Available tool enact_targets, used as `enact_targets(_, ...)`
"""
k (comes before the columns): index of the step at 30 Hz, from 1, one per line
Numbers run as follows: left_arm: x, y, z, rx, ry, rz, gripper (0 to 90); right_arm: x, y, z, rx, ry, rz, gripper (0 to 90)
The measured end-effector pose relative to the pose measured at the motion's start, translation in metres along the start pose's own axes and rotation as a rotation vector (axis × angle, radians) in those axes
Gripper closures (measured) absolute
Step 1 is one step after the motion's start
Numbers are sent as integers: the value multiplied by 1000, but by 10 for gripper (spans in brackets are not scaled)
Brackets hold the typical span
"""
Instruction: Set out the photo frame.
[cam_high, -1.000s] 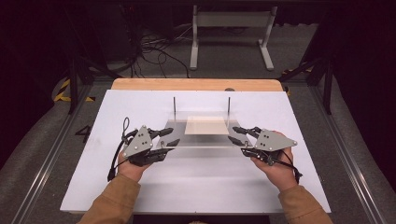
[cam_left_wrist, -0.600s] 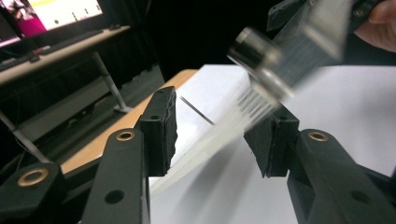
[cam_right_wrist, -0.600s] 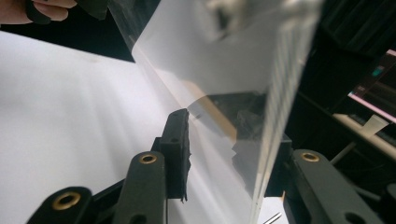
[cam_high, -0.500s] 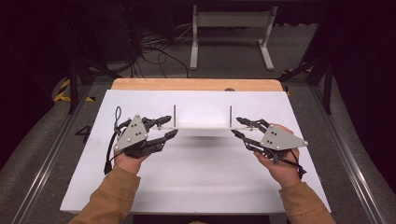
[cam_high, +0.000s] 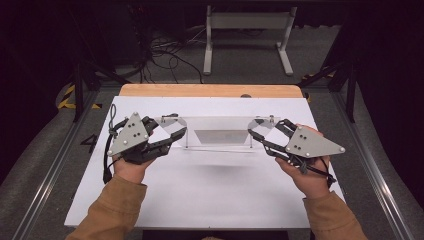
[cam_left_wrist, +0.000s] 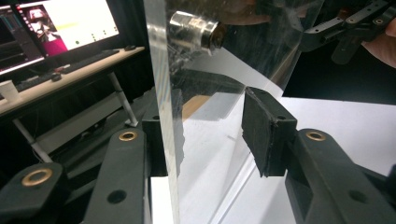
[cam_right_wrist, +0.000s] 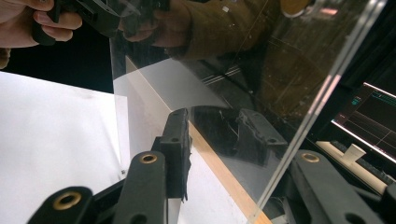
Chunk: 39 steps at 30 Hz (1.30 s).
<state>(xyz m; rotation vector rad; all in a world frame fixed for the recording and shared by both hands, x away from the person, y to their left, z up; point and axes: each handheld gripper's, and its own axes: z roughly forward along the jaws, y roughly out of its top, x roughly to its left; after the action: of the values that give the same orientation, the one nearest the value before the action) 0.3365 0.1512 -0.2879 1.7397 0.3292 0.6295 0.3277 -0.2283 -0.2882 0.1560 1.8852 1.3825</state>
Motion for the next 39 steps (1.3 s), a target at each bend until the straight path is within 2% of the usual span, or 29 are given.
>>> enact_targets(4,-3,9,-7,-8,-15,-2,573,1,9,-6,10,12,26,624)
enact_targets(6,-7,15,-12,-4,-18,5,585,1,18,-12,21,40,84,626)
enact_targets(7,-9,20,-15,-10,-44,18,591,1,19,-13,25,50,102,625)
enact_targets(8,-9,20,-15,-10,-44,18,615,1,19,-13,25,50,102,625)
enact_targets(9,-8,25,-18,-53,-155,-79,626,2,22,-13,41,81,118,612)
enact_targets(11,-8,28,-20,-62,-177,-97,618,6,25,-11,65,95,114,606)
enact_targets(15,-8,29,-17,-62,-193,-100,622,7,23,-13,57,105,144,616)
enact_targets(21,-3,29,-8,-69,-201,-100,615,5,19,-15,60,102,176,619)
enact_targets(27,1,25,5,-83,-158,-113,613,-9,4,-13,50,106,218,607)
enact_targets(29,5,21,8,-82,-163,-139,603,-11,2,-11,41,106,232,606)
enact_targets(33,8,11,11,-79,-139,-163,550,-14,0,-7,35,99,253,597)
enact_targets(39,13,-6,13,-58,-81,-189,478,-21,-5,1,26,89,286,576)
